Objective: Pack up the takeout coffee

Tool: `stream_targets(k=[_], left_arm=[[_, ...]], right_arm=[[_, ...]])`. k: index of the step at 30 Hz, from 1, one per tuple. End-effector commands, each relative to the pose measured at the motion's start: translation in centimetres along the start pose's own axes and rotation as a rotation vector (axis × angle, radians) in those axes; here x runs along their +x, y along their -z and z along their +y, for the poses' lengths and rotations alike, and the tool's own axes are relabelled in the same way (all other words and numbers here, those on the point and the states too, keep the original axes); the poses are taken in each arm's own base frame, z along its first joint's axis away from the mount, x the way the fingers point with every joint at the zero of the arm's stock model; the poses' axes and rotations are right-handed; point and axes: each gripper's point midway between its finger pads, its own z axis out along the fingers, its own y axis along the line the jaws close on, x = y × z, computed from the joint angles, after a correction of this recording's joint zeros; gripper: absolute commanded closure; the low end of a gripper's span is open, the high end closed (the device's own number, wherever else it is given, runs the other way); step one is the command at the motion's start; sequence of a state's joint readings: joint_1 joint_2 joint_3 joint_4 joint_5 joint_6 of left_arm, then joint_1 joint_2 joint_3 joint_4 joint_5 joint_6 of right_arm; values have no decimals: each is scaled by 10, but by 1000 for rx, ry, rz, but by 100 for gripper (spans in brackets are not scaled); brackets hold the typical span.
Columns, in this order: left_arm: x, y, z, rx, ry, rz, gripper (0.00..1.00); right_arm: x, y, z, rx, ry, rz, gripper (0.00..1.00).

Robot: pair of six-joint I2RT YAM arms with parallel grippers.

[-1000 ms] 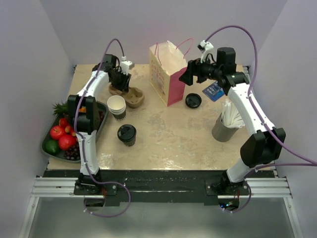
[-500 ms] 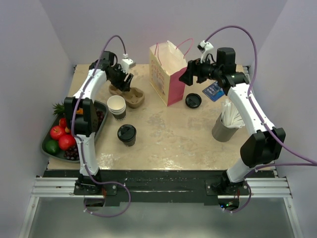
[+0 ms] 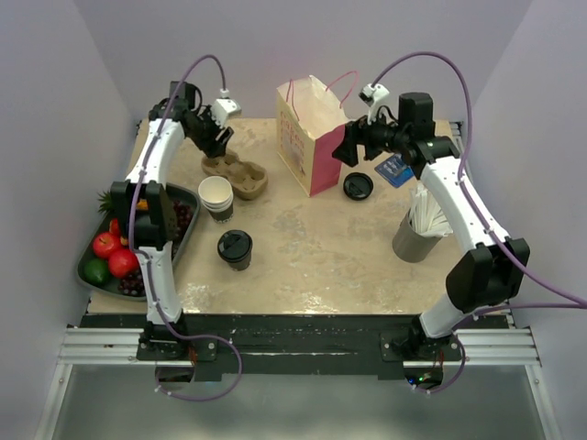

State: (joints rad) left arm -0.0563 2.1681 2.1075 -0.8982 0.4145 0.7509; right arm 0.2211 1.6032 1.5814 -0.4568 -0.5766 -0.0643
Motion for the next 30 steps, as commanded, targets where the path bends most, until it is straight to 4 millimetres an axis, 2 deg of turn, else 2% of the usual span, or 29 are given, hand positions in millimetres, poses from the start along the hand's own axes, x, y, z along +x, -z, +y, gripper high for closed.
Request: stream_targets(k=[1,2,4,5,6,9,11,12,13,15,16,18,19,20,21,22,24,25,28,29,30], left_arm=[[12,25,46,-153,330,-86,36],[13,26,55,-188,364,-102,35],[25,26,62,-217,446,-98,33],[30,24,63,-220,465,-93,32],[34,22,63,-220,495,-90,32],[44,13,67,-211,563,-90,31],[48,5,67,-187,599,-105,30],[46,3,66,-174,626,-117,30],[49,0,64,-147,645,-129,30],[47,-4,64,-126,663,-152,30],[48,-7,62,-100,666,-161,30],[45,-10,63,-78,658,-188,30],[47,-12,66,-72,665,-196,30],[47,-12,67,-65,669,-202,30],[50,-15,68,-48,668,-207,30],[44,-14,64,-6,656,-233,30],[46,-18,60,24,663,-239,29],[45,-18,56,51,671,-246,29],[47,-22,43,105,713,-249,29],[46,-22,38,124,724,-252,29],[42,-17,33,138,735,-259,29]], right_arm=[[-26,17,37,-38,267,-41,15],[-26,13,58,-72,327,-36,15],[-20,5,71,-80,457,-1,15],[-10,-5,88,-115,493,29,16],[-6,-13,91,-107,522,47,18],[9,-47,101,-93,552,96,28],[8,-68,113,-87,607,100,45],[20,-86,112,-98,636,129,53],[24,-96,112,-102,655,137,65],[29,-118,117,-112,721,128,74],[43,-137,114,-120,734,146,79],[60,-156,115,-142,768,174,82],[75,-172,113,-153,771,210,87],[83,-181,111,-156,774,230,88],[80,-187,111,-152,774,225,89],[98,-199,106,-160,765,266,89],[102,-208,103,-154,755,274,89],[113,-217,98,-149,749,295,90],[116,-228,97,-142,725,292,89],[123,-234,94,-138,717,301,89],[118,-238,95,-127,703,287,89]])
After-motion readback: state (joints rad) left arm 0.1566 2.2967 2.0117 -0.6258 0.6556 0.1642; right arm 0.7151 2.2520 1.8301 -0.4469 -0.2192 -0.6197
